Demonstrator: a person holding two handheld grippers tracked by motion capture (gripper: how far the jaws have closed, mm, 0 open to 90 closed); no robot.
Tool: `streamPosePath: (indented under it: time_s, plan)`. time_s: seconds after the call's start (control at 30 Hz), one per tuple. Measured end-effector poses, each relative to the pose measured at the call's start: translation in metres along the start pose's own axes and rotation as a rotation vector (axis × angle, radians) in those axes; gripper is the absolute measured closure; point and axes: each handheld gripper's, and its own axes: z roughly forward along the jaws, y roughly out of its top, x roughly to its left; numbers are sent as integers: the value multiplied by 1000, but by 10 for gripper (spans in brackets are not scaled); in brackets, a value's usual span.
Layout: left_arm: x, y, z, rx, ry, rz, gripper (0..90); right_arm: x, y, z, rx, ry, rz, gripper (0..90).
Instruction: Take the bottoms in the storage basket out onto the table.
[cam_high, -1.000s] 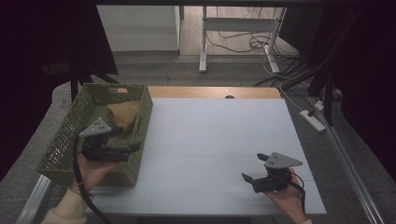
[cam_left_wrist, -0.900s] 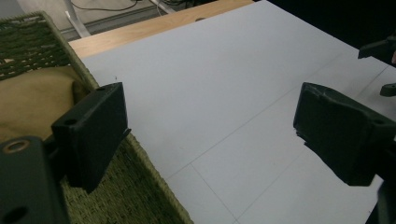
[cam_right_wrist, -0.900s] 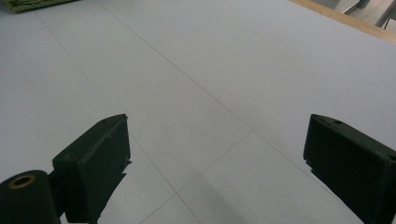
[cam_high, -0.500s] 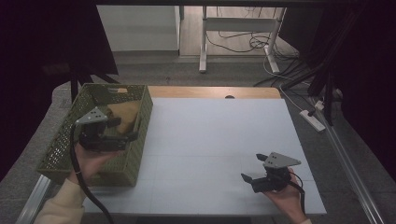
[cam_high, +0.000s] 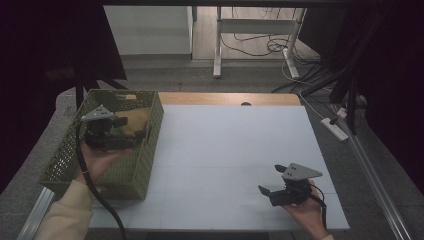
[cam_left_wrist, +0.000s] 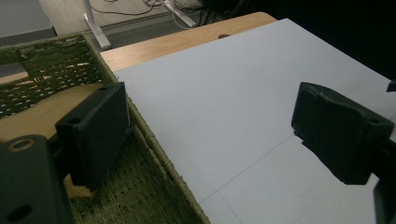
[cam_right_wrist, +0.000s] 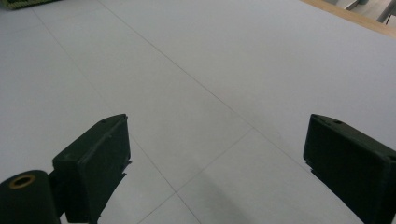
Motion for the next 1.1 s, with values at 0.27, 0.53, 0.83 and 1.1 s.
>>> streamPosePath:
  time_s: [0.27, 0.53, 0.83, 1.1]
  plan:
    - [8, 5, 4, 8, 16, -8, 122, 0, 0, 0, 3, 2, -1, 74]
    - [17, 11, 7, 16, 33, -17, 122, 0, 0, 1, 6, 1, -1, 74]
    - [31, 15, 13, 17, 39, -54, 122, 0, -1, 1, 9, 2, 2, 75]
    - [39, 18, 17, 28, 54, -67, 122, 0, -1, 2, 11, 4, 1, 74]
